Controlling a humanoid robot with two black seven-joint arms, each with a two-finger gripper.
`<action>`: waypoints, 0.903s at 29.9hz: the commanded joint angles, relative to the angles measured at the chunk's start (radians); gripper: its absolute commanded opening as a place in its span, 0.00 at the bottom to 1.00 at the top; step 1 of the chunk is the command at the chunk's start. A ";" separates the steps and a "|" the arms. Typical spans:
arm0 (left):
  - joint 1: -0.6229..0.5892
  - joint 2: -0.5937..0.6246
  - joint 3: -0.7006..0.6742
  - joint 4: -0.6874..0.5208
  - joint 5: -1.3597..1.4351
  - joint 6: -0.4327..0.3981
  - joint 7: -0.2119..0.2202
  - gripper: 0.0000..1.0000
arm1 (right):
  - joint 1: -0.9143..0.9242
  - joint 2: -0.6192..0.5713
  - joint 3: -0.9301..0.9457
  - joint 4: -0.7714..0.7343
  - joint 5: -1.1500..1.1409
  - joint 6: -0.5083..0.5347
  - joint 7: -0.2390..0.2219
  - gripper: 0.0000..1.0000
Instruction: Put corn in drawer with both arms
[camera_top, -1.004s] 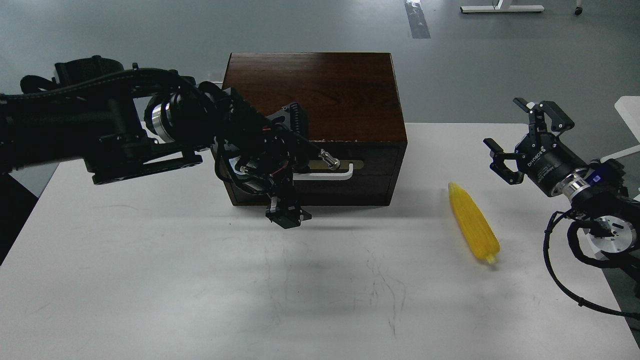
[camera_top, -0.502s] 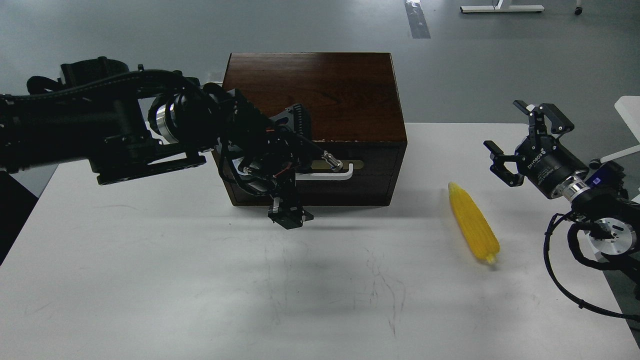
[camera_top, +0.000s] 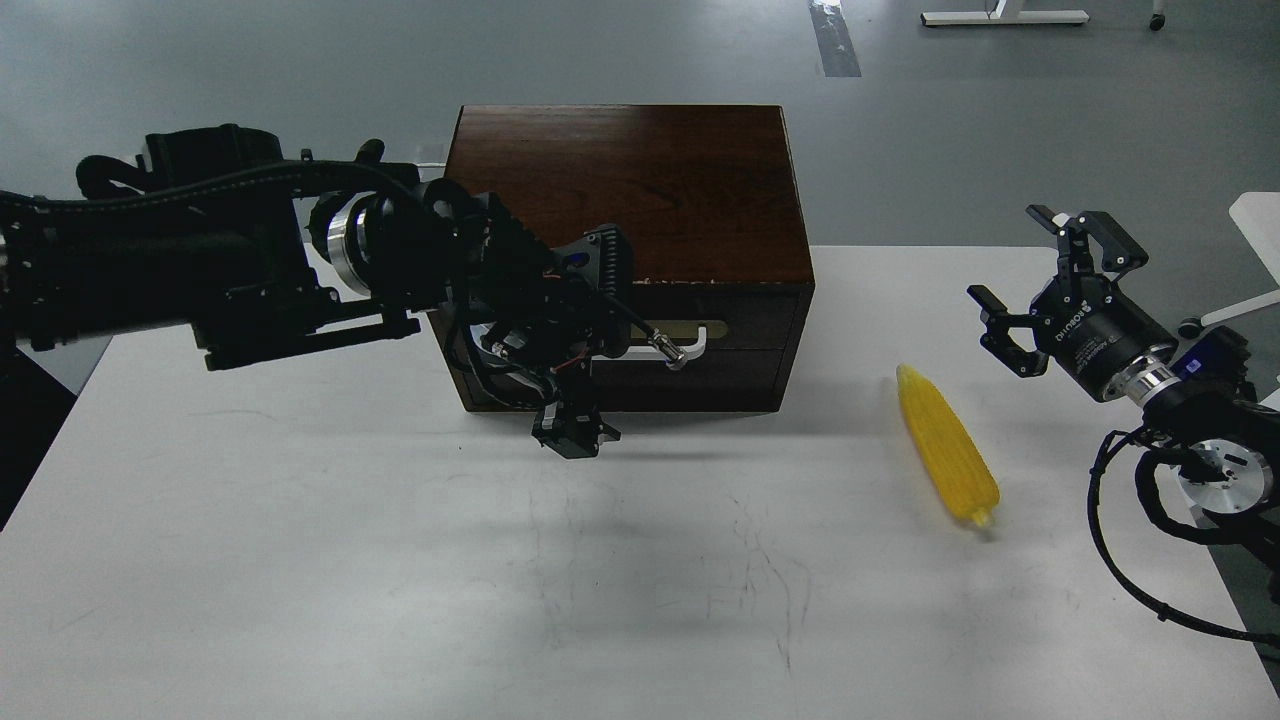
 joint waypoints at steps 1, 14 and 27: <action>0.000 0.000 0.000 -0.010 -0.001 0.000 0.000 0.98 | -0.003 0.000 0.001 0.002 0.000 0.000 0.000 1.00; -0.003 0.006 0.026 -0.053 -0.015 0.000 0.000 0.98 | -0.011 -0.010 0.002 0.000 0.000 0.000 0.000 1.00; -0.018 0.016 0.025 -0.138 -0.079 0.000 0.000 0.98 | -0.011 -0.015 0.001 0.000 0.000 0.000 0.000 1.00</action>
